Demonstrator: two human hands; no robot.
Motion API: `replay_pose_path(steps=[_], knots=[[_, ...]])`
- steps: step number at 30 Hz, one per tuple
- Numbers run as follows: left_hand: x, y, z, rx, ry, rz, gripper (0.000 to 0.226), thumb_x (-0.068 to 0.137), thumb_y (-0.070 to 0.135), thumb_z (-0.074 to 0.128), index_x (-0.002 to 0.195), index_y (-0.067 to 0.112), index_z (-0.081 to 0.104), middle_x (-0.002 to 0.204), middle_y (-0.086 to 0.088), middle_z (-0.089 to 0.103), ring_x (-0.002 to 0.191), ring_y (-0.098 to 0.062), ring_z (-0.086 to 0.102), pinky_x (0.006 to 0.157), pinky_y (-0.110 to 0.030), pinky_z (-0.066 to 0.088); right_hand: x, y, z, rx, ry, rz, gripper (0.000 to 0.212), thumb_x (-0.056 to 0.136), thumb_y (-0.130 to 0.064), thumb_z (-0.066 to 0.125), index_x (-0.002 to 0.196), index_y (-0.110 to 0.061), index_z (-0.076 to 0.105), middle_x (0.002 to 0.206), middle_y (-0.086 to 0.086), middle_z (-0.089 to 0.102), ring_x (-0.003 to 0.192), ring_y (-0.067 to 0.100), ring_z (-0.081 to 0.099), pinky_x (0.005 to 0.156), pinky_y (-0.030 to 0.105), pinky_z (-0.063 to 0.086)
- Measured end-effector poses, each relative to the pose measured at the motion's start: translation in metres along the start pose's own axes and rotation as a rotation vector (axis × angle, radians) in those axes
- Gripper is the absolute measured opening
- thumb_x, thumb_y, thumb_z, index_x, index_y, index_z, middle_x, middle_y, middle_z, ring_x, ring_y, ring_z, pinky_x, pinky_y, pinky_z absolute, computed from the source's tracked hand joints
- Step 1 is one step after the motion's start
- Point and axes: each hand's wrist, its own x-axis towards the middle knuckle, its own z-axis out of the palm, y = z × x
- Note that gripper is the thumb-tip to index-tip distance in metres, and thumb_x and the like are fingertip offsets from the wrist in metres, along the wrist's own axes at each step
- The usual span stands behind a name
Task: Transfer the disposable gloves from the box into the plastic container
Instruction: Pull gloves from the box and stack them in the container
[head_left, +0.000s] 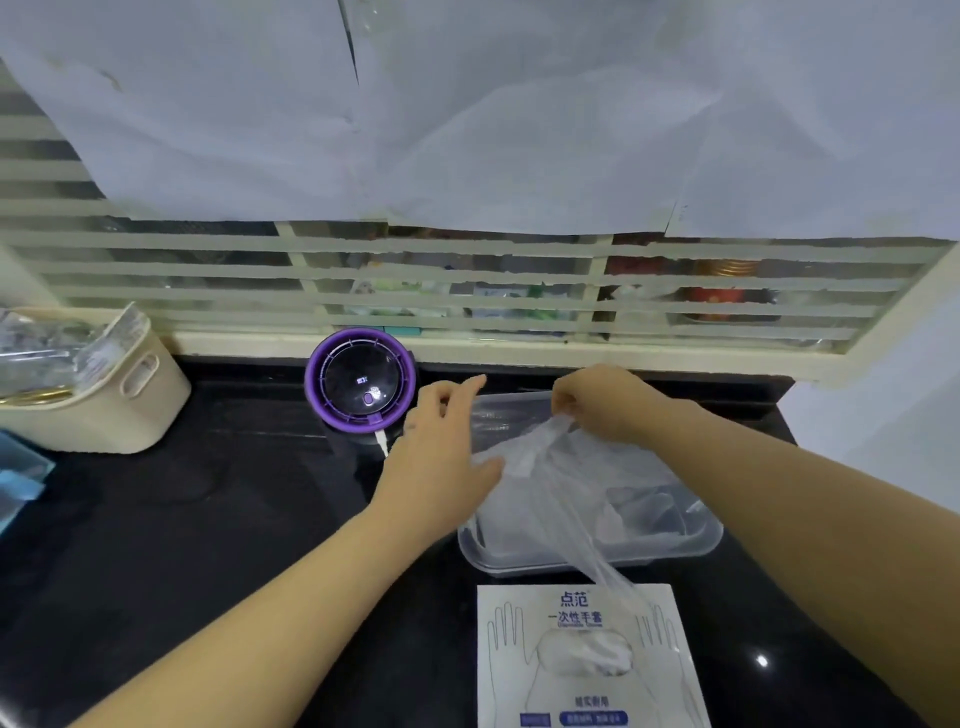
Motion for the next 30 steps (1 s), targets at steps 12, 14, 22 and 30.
replay_pose_path(steps=[12,14,22,30], knots=[[0.052,-0.008,0.050,0.786,-0.523,0.283,0.031,0.099,0.022,0.043,0.125,0.016,0.059,0.130,-0.004,0.054,0.112,-0.024,0.055,0.100,-0.039,0.037,-0.021,-0.006,0.008,-0.149,0.513,-0.277,0.025,0.085,-0.013,0.063,0.108,-0.021,0.068,0.109,-0.001,0.064,0.106,0.024,0.053,0.092,0.037,0.038],[0.056,-0.005,0.053,0.773,-0.515,0.256,0.032,0.099,0.022,0.044,0.128,0.014,0.056,0.130,-0.004,0.053,0.112,-0.026,0.055,0.099,-0.038,0.038,-0.036,-0.013,0.007,-0.205,0.452,-0.344,0.025,0.087,-0.015,0.062,0.112,-0.021,0.066,0.114,-0.001,0.063,0.106,0.024,0.053,0.090,0.038,0.039],[0.067,0.002,0.081,0.782,-0.547,0.219,0.048,0.094,0.028,0.056,0.139,0.019,0.038,0.129,-0.010,0.049,0.109,-0.029,0.058,0.079,-0.036,0.042,-0.032,0.005,0.052,-0.306,-0.216,-0.160,0.051,0.089,-0.041,0.060,0.137,-0.029,0.046,0.146,0.003,0.039,0.135,0.026,0.030,0.110,0.045,0.024],[0.082,-0.002,0.092,1.000,-0.620,0.163,0.031,0.093,0.008,0.052,0.124,0.010,0.056,0.126,-0.009,0.053,0.112,-0.028,0.057,0.095,-0.037,0.039,-0.023,0.027,0.060,-0.603,-0.277,-0.276,0.031,0.090,-0.013,0.058,0.120,-0.016,0.063,0.137,0.008,0.050,0.126,0.029,0.039,0.107,0.042,0.031]])
